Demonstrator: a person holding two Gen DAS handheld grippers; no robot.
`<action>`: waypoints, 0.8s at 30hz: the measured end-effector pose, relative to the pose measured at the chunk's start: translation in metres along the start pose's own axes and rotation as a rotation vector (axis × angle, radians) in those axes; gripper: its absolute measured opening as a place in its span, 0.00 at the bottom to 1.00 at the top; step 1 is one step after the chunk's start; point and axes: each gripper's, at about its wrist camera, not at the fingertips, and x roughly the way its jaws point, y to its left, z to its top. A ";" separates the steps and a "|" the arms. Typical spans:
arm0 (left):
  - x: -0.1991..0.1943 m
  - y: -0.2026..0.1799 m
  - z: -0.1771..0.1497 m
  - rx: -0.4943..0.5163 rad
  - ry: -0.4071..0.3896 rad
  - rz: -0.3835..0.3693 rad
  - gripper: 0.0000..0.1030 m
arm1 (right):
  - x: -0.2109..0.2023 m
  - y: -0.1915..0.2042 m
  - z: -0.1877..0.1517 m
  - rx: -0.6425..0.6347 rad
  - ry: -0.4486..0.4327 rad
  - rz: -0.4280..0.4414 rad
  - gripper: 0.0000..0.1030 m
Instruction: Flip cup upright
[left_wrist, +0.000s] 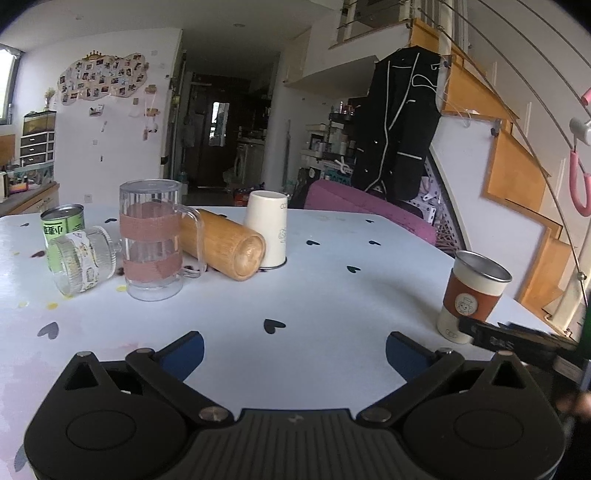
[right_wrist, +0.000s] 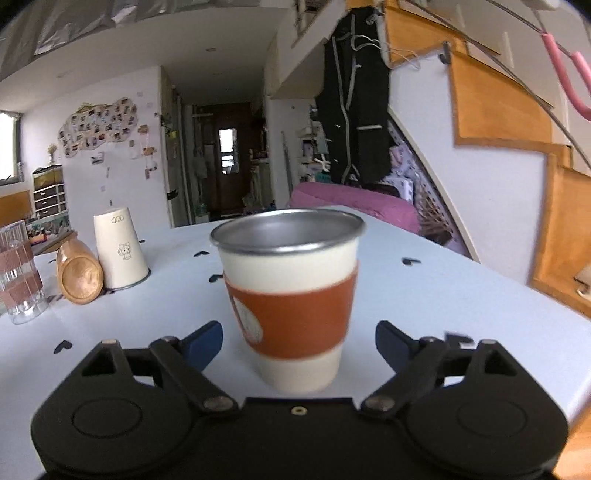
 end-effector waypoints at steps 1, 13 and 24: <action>-0.001 0.000 0.000 0.000 -0.002 0.006 1.00 | -0.006 0.000 -0.001 0.011 0.008 -0.013 0.88; -0.020 -0.007 -0.002 0.038 -0.039 0.069 1.00 | -0.091 0.015 0.006 -0.010 -0.058 -0.037 0.93; -0.032 -0.009 -0.003 0.063 -0.042 0.109 1.00 | -0.127 0.027 0.014 -0.083 -0.067 -0.046 0.99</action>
